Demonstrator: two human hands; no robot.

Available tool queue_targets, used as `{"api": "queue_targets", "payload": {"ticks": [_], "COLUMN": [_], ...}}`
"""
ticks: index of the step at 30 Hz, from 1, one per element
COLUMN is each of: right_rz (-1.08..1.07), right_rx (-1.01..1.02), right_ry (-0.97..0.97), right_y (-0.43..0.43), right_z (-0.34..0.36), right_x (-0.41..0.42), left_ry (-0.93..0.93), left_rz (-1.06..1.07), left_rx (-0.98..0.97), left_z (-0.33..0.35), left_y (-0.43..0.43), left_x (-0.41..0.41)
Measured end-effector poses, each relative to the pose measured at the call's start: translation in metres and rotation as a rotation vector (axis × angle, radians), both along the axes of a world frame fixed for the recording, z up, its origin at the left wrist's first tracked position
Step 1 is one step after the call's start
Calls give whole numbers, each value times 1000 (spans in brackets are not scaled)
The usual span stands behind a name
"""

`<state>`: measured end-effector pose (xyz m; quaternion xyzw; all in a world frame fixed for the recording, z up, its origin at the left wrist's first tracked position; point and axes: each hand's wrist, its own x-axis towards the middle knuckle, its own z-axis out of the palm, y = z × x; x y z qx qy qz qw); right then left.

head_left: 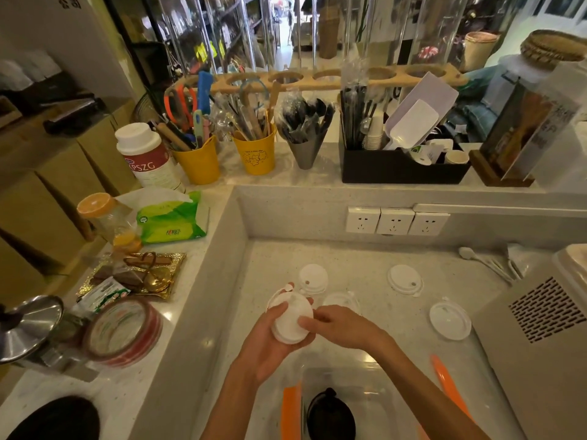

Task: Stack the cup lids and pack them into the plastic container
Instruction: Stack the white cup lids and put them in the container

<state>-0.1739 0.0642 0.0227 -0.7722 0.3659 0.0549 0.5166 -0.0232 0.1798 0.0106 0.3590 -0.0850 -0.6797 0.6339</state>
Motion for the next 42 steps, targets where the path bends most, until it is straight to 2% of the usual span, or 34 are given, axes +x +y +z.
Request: {"api": "queue_targets", "payload": {"ticks": [2,5,9,12,14,18,23,25,30,34,36,37,40,42], "right_rz": [-49,-217,-93,-48,-140,-432,-585,-654,-784,-662,-483,-378,-94,24], "right_rx": [-3,-288,-348,-449,-366,200,550,565,142,-129,-293,-313,-207,-83], "right_ry": [31,179,482,494,363,-183,-607,-671,-620,-523,-541,-541,-470,-429], "right_y": [-10,-36,-46,-44,-47,-42,-1,13,35,40,40,39,33,26], "right_z": [-3,-33,-83,-108,-104,-52,4,12,9,3,5,7,16,21], "right_x": [-2,-1,1,-1,2,5,8,14,32,31,26,24,15,8], "left_ry": [48,143,210,200,180,90,-71,-118,-222,-228,-217,-222,-255,-254], "left_rz": [53,150,182,208,236,303,318,298,256,253,247,242,233,255], "left_rx": [24,26,44,91,114,127,72,42,27,20,35,43,43,41], "left_z": [-3,-6,-11,-13,-13,-13,-8,-2,10,13,12,11,12,15], "left_y": [2,7,14,17,19,14,-7,-15,-17,-6,-2,0,3,3], "left_x": [4,8,7,6,8,13,-2,-11,-24,-22,-20,-20,-18,-19]}}
